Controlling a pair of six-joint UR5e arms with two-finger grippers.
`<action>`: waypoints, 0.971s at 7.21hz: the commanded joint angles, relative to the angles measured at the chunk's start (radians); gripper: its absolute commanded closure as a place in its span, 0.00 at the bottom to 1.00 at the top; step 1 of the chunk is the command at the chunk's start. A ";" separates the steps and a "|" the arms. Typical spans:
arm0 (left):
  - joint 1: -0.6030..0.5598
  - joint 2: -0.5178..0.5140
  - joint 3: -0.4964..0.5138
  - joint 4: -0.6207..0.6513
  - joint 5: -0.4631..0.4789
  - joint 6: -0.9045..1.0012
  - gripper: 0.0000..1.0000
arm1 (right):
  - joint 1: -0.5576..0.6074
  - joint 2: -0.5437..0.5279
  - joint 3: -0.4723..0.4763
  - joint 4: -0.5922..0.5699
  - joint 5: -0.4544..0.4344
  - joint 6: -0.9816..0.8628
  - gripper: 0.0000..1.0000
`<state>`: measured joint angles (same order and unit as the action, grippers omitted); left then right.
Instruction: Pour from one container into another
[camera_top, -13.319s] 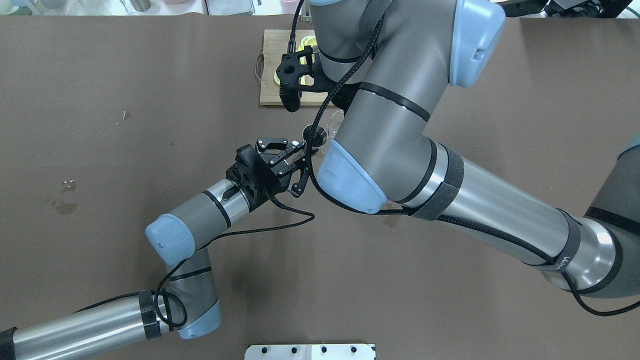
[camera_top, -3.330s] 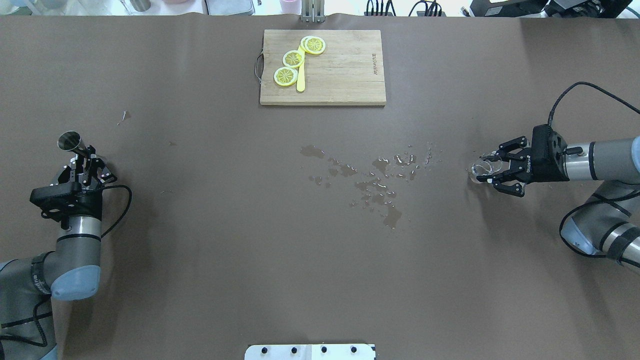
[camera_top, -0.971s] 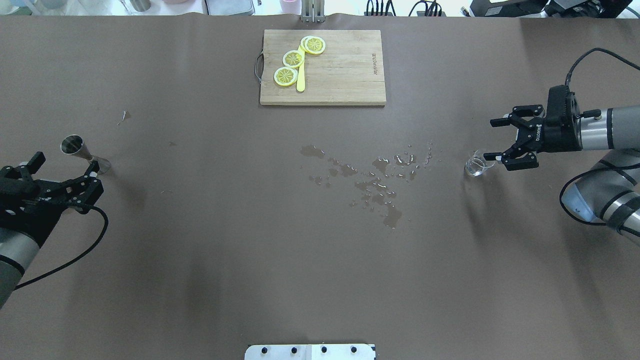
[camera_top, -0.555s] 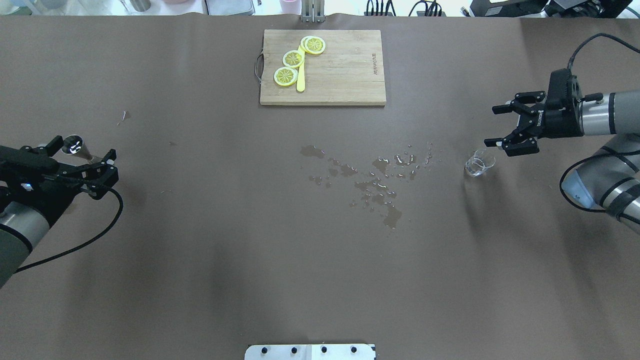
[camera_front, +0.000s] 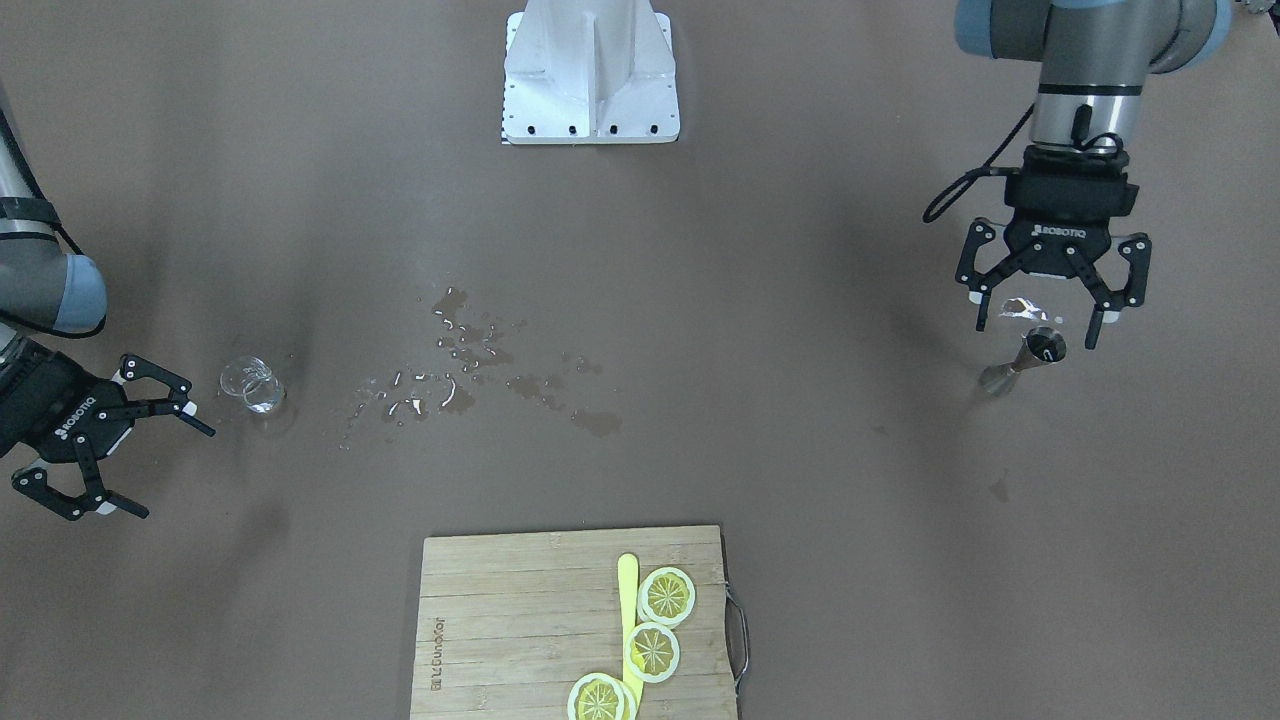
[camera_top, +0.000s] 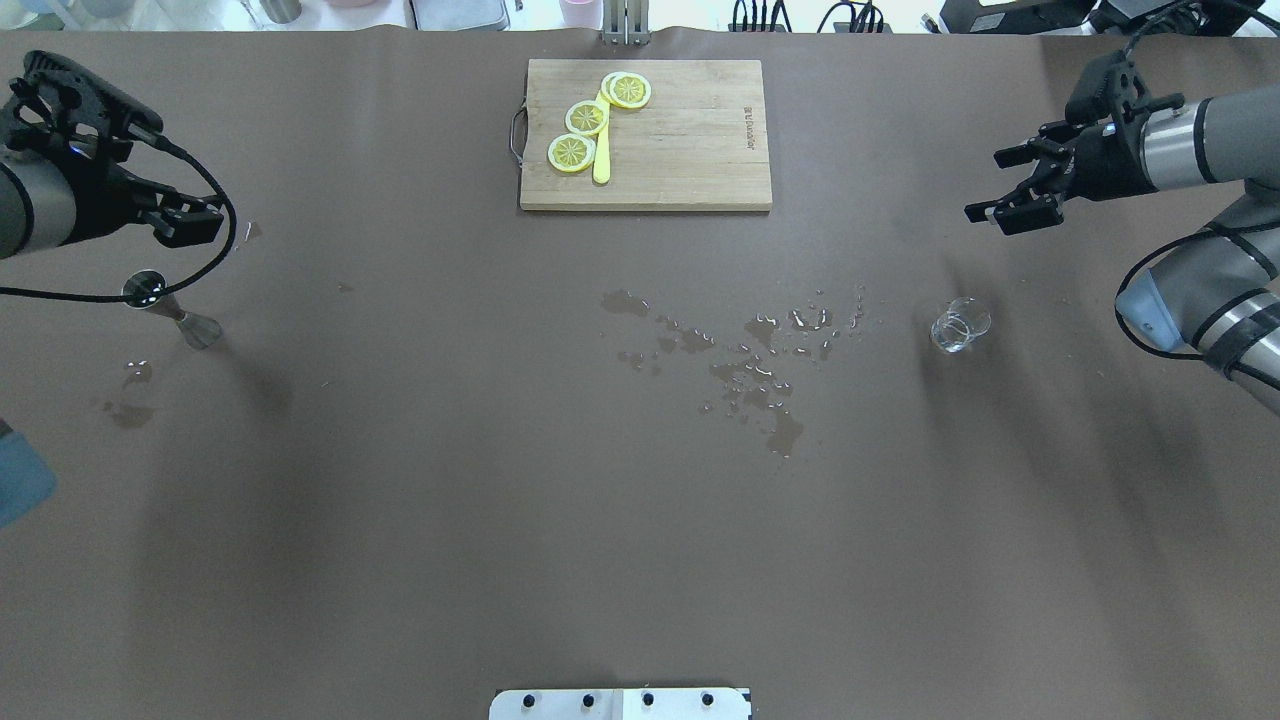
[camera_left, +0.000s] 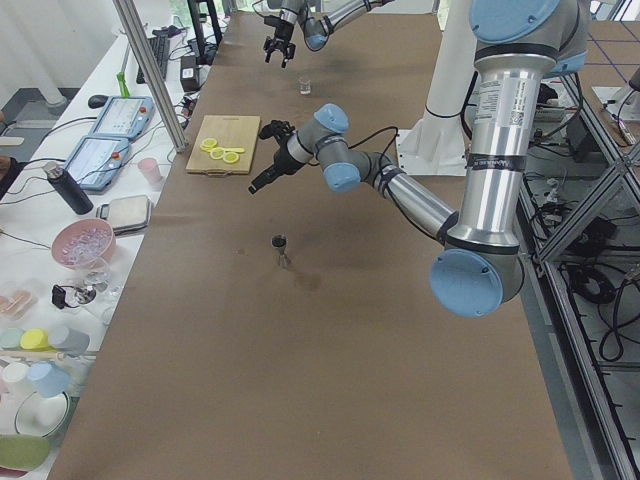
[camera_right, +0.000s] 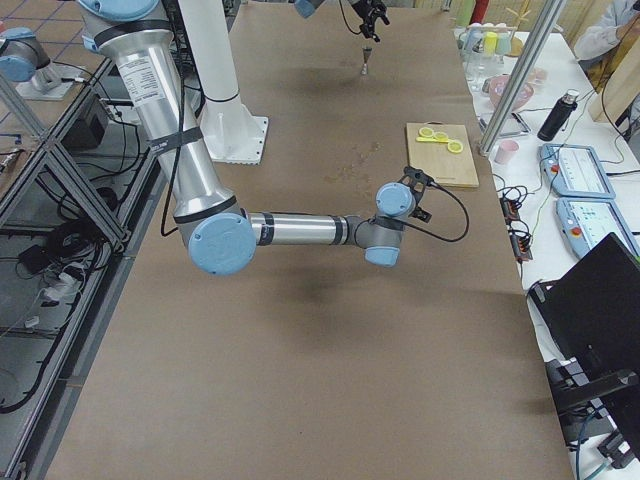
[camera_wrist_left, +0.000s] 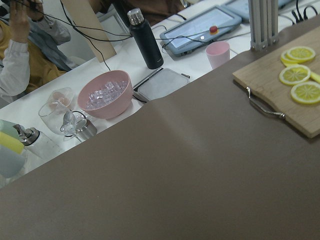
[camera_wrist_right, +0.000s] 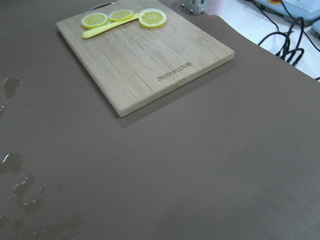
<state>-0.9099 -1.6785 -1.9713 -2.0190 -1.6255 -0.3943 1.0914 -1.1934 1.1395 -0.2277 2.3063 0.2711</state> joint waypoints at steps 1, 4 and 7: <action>-0.195 -0.012 0.115 0.121 -0.267 0.032 0.01 | 0.015 0.034 0.000 -0.221 0.002 -0.001 0.00; -0.427 -0.001 0.234 0.211 -0.522 0.022 0.01 | 0.044 0.058 -0.001 -0.494 -0.002 -0.001 0.00; -0.613 0.073 0.344 0.261 -0.817 0.058 0.01 | 0.113 0.064 0.061 -0.932 -0.014 -0.001 0.00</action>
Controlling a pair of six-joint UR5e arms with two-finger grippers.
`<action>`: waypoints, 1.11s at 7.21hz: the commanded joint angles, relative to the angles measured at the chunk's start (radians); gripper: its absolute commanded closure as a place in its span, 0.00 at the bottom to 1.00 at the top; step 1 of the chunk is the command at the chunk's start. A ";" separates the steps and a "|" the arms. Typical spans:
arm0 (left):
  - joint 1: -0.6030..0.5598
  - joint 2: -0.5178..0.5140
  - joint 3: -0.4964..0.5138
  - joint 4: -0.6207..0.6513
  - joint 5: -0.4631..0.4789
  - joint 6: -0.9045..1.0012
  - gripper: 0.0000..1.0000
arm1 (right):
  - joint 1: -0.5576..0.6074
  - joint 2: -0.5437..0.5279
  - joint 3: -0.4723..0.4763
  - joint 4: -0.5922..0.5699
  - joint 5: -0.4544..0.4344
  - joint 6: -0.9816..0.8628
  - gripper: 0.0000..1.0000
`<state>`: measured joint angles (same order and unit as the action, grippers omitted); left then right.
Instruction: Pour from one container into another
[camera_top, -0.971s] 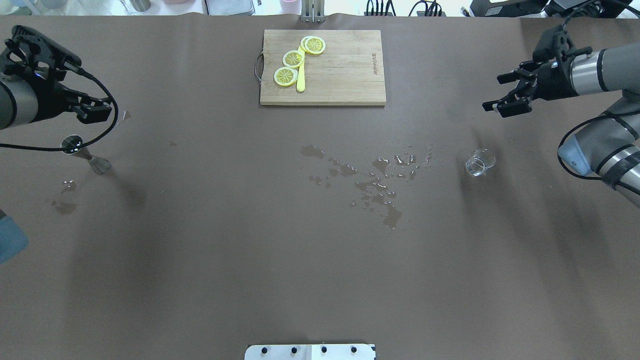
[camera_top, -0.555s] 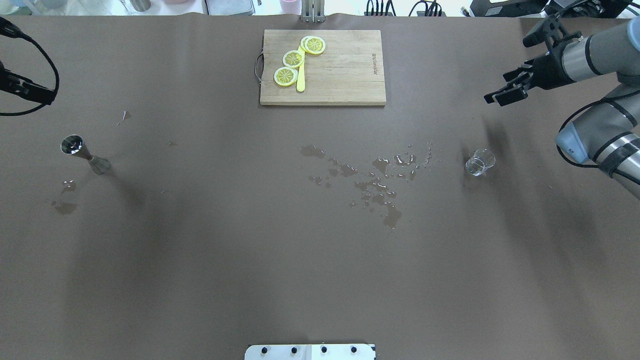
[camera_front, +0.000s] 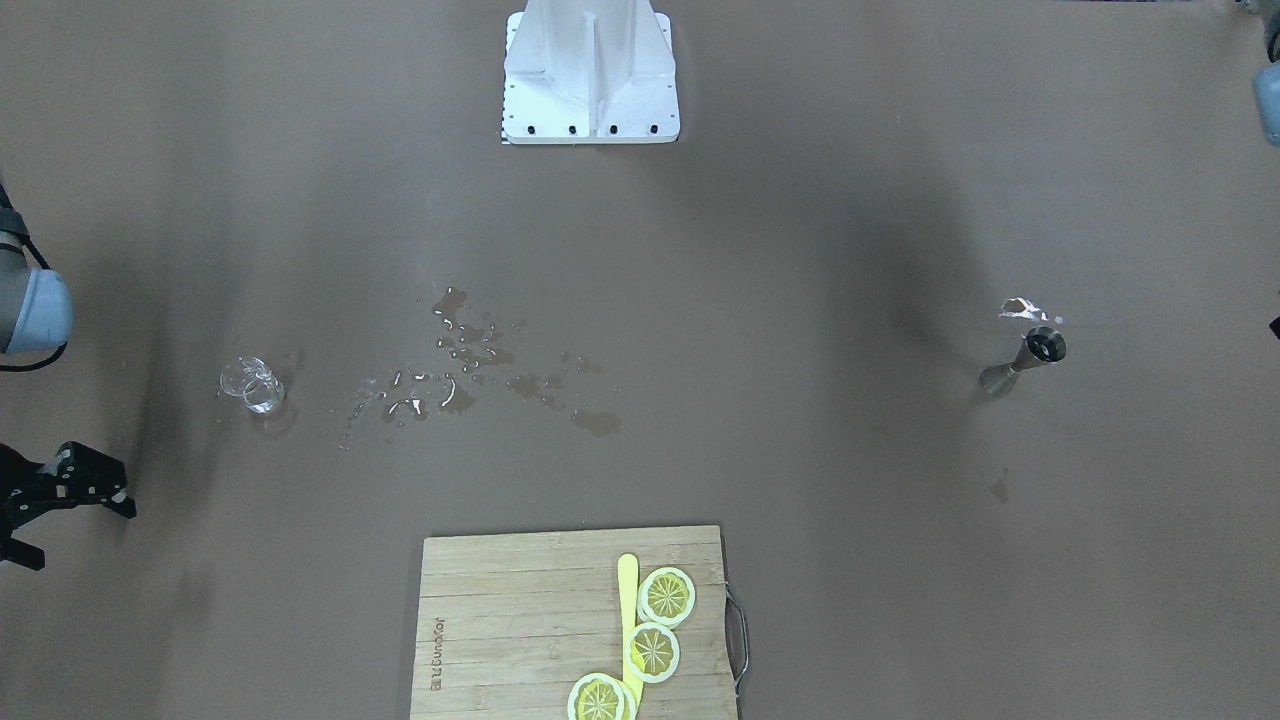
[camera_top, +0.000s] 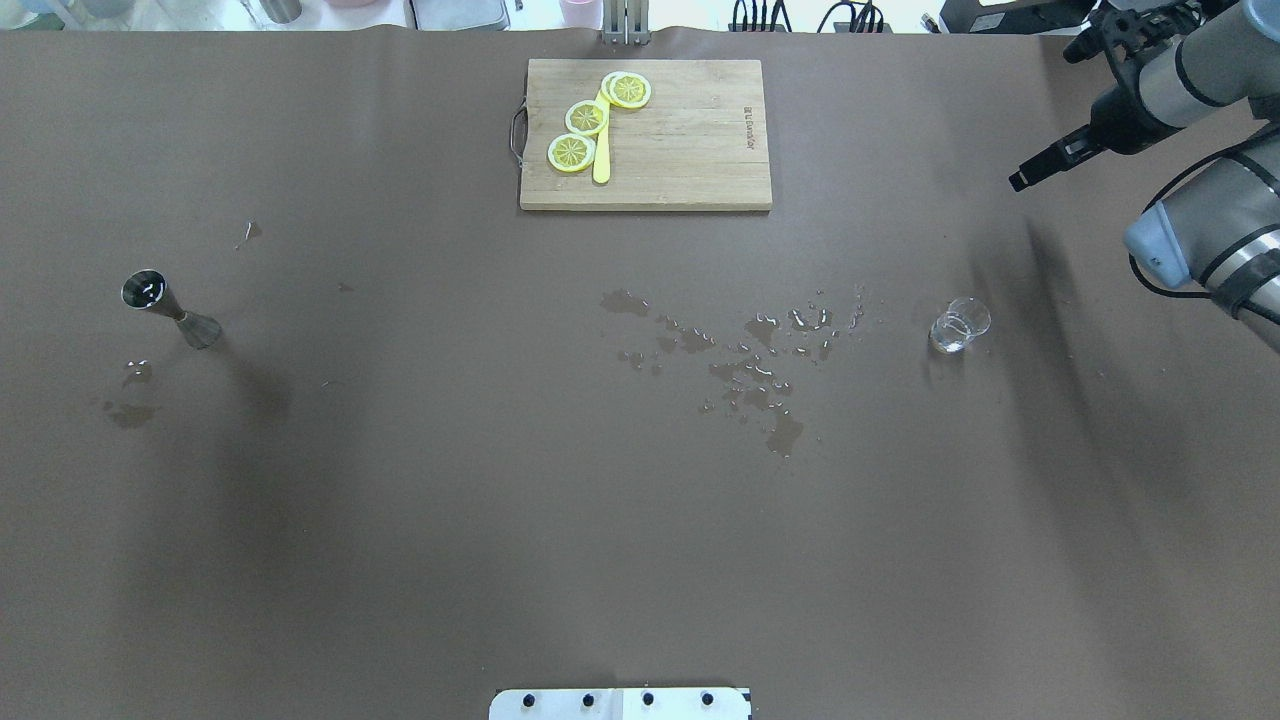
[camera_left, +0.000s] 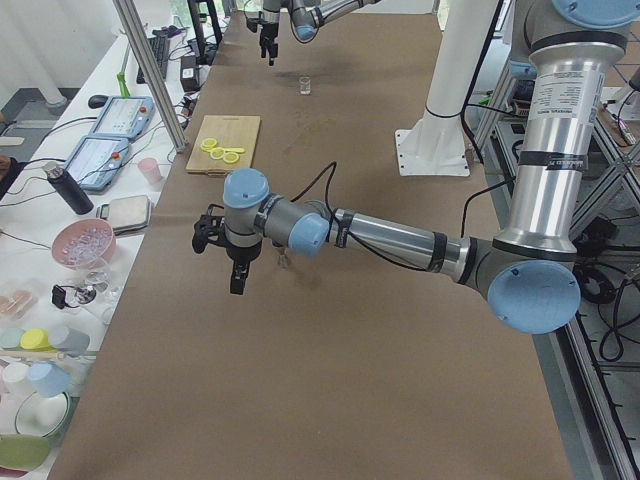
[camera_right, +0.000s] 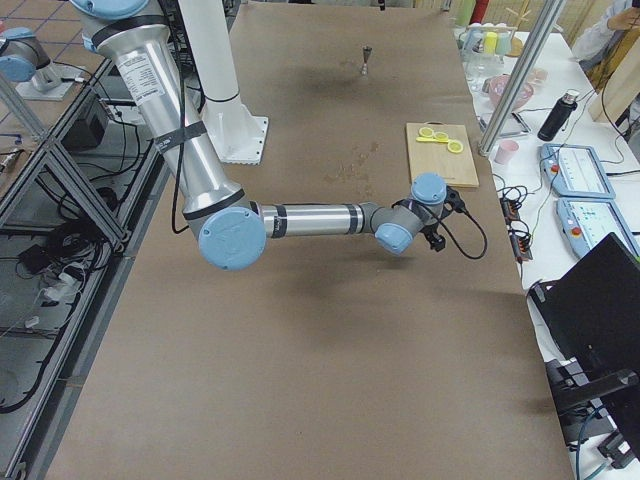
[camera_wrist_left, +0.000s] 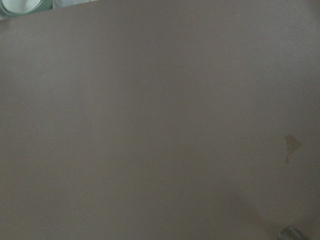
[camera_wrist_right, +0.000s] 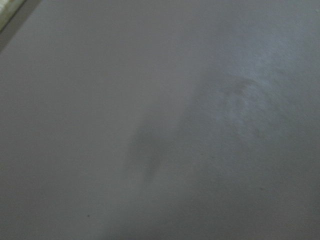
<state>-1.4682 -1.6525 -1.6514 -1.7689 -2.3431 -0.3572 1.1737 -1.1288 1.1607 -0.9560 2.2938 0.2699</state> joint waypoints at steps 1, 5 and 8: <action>-0.085 0.100 0.042 0.012 -0.101 0.062 0.01 | 0.053 0.003 0.050 -0.340 -0.007 0.002 0.00; -0.135 0.132 0.124 0.017 -0.099 0.133 0.01 | 0.130 -0.009 0.050 -0.606 -0.024 0.011 0.00; -0.120 0.134 0.102 0.048 -0.096 0.126 0.01 | 0.191 -0.104 0.187 -0.606 -0.014 0.008 0.00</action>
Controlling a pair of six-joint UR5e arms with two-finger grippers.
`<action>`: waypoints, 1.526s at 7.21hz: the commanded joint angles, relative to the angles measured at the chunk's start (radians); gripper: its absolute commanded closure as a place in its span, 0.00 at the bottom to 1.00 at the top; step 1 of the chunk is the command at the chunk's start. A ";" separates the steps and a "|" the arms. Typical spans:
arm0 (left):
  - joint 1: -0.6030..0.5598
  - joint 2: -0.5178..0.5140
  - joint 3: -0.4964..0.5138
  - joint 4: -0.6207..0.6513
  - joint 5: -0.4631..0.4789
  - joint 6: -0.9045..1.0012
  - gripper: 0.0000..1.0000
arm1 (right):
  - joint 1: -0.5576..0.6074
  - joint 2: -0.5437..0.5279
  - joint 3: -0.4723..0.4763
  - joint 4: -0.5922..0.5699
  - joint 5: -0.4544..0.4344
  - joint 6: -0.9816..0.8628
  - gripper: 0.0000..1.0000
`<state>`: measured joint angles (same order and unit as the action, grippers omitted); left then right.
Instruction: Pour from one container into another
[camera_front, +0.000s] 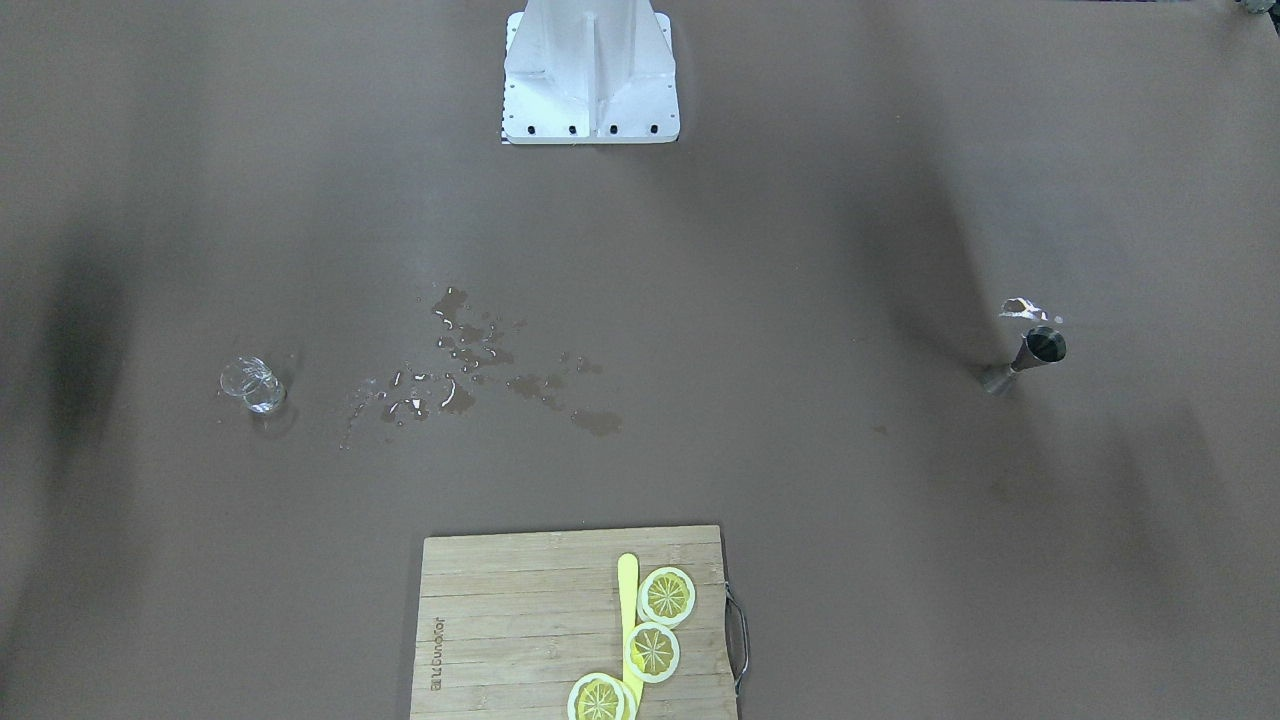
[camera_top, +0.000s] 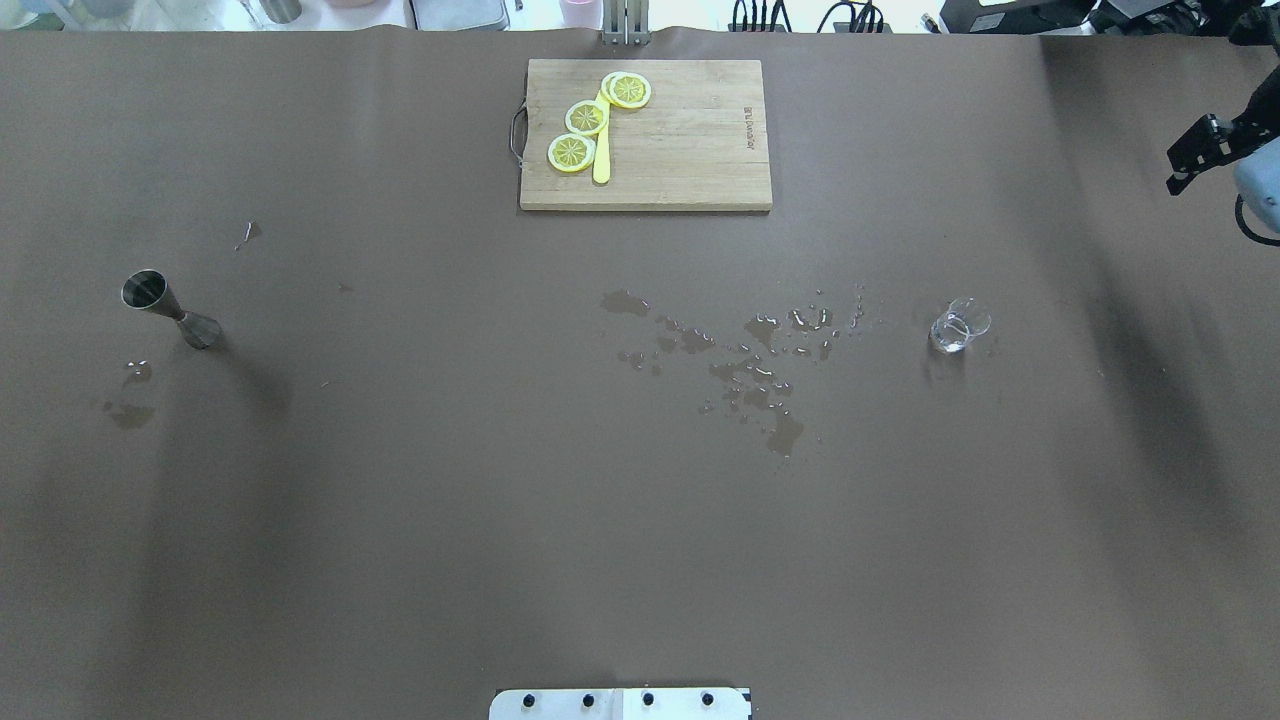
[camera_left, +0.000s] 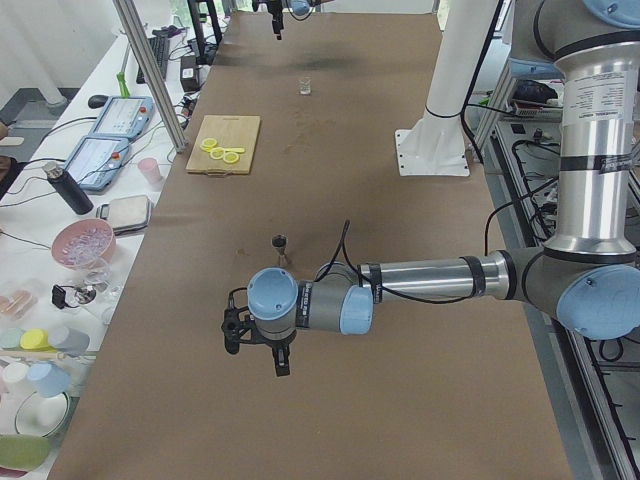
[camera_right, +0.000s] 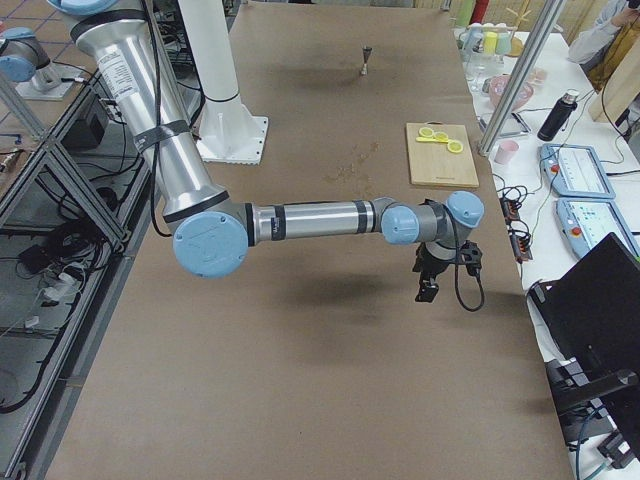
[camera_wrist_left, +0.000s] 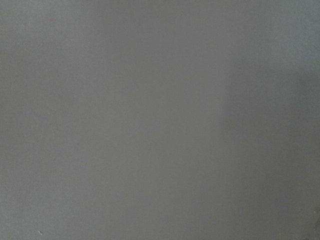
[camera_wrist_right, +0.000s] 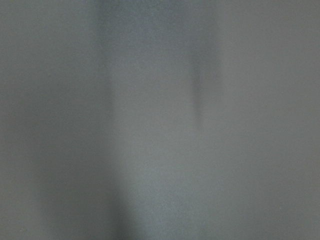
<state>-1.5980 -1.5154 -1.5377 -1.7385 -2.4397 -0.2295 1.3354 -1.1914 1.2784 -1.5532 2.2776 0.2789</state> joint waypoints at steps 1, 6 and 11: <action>0.019 -0.005 -0.092 0.140 0.002 -0.008 0.01 | 0.042 -0.101 0.143 -0.010 0.002 -0.001 0.00; 0.113 -0.002 -0.196 0.290 0.079 0.002 0.01 | 0.151 -0.396 0.382 -0.007 0.011 -0.023 0.00; 0.084 0.040 -0.185 0.286 0.074 0.096 0.01 | 0.168 -0.591 0.546 -0.007 -0.004 -0.216 0.00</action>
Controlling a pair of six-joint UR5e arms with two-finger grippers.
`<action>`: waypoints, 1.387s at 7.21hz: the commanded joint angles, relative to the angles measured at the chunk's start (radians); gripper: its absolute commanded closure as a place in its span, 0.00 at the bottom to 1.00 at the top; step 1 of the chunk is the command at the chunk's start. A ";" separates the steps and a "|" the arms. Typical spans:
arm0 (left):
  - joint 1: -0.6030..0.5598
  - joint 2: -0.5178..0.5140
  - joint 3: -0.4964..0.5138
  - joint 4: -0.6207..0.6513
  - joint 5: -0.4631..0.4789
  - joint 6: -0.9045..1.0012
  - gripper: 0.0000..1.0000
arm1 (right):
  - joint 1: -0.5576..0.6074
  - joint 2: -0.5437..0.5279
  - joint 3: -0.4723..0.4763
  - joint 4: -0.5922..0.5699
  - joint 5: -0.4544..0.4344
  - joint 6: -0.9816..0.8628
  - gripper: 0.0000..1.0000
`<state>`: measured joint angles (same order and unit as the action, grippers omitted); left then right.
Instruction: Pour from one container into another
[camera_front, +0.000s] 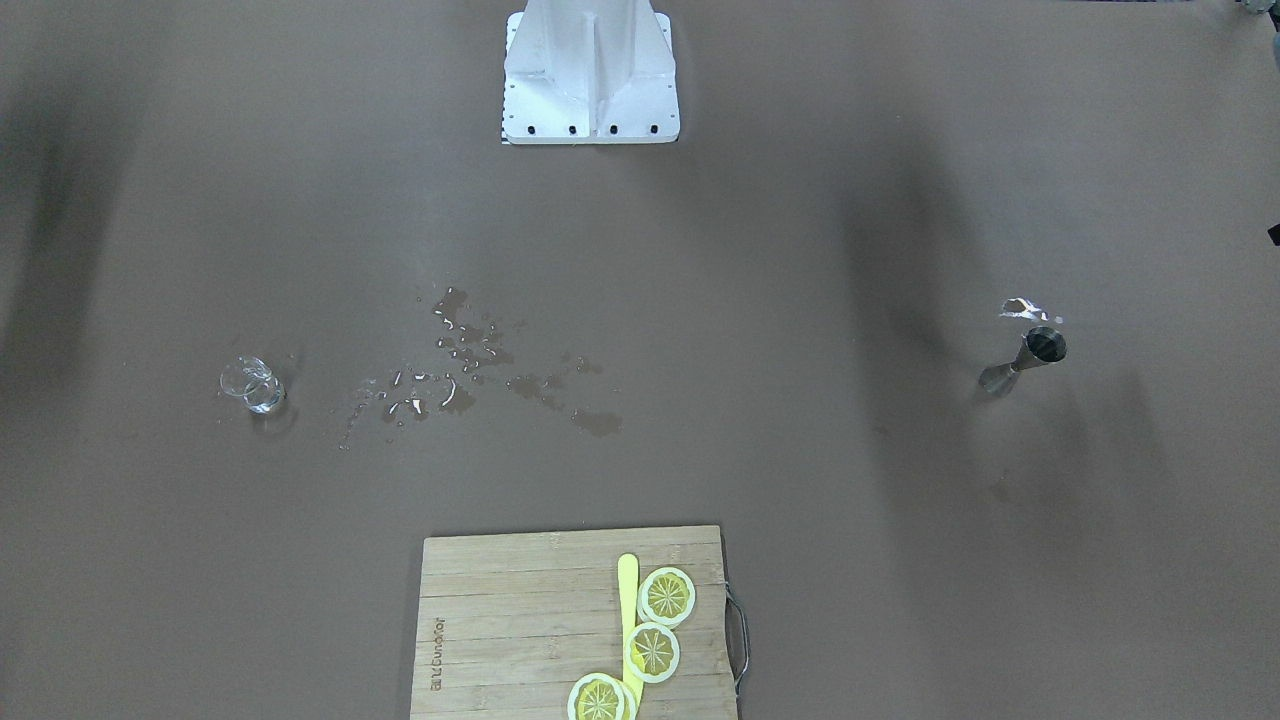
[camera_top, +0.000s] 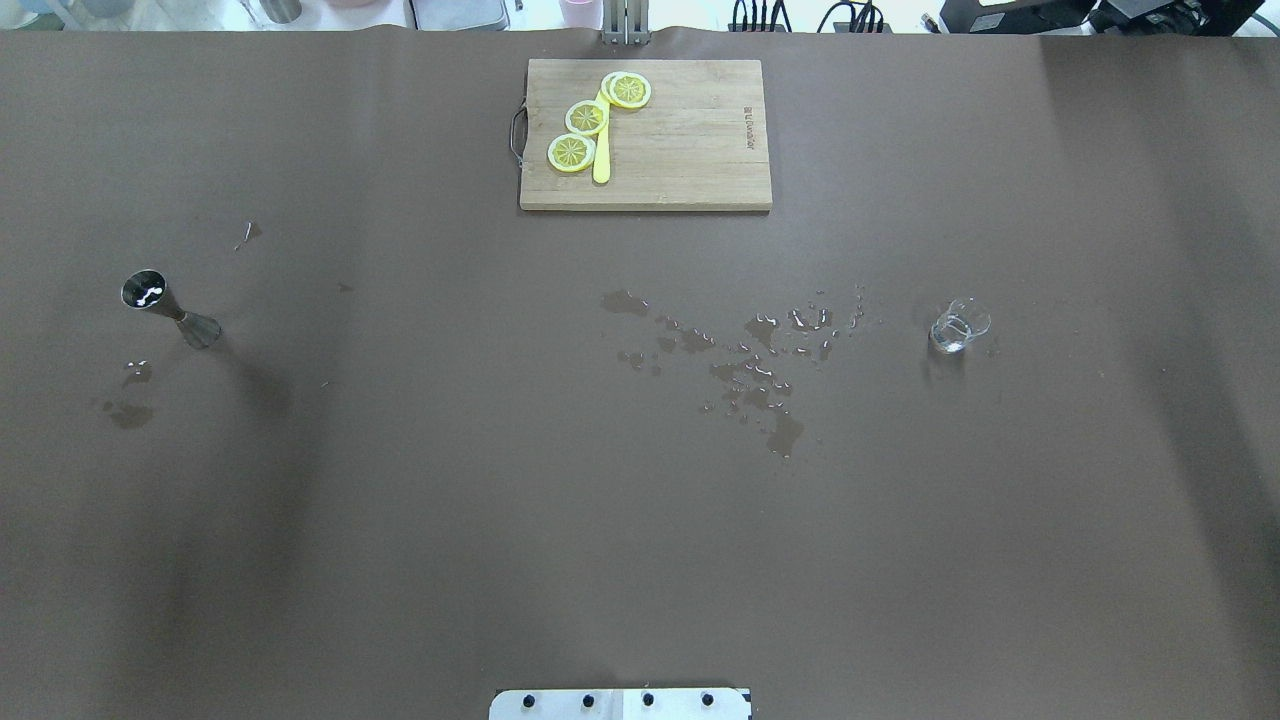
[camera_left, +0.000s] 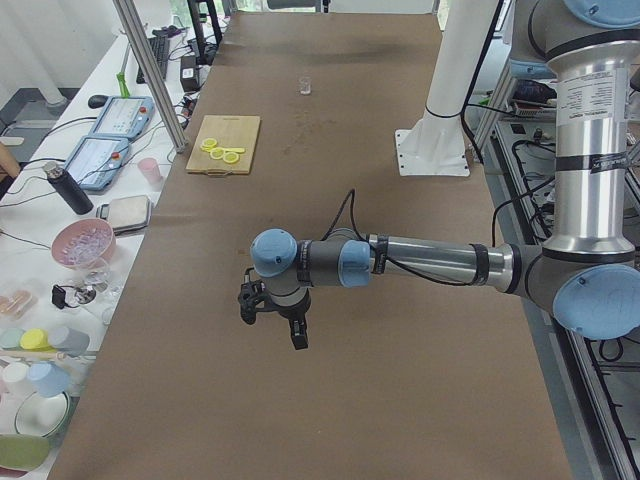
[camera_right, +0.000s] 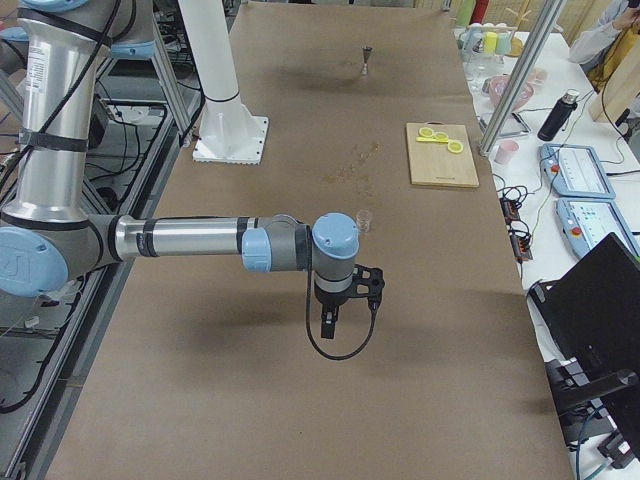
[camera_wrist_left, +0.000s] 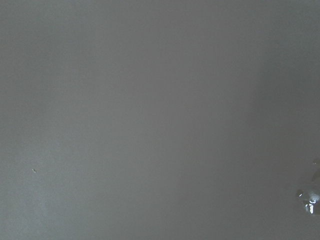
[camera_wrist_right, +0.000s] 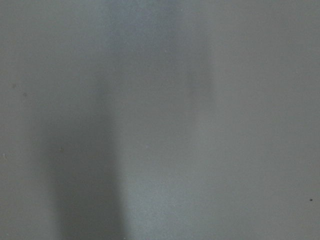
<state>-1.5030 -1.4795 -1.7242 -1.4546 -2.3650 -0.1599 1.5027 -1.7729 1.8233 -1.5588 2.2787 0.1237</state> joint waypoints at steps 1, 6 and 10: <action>-0.017 0.014 0.002 0.002 -0.003 0.026 0.01 | 0.001 -0.002 -0.004 -0.003 0.001 -0.056 0.00; -0.022 0.016 0.009 0.002 -0.007 0.026 0.01 | 0.001 -0.002 -0.006 0.003 0.005 -0.049 0.00; -0.023 -0.001 0.034 0.002 -0.005 0.028 0.01 | 0.001 -0.002 -0.001 0.005 0.007 -0.049 0.00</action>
<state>-1.5253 -1.4789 -1.6933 -1.4523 -2.3712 -0.1325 1.5033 -1.7748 1.8197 -1.5551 2.2855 0.0751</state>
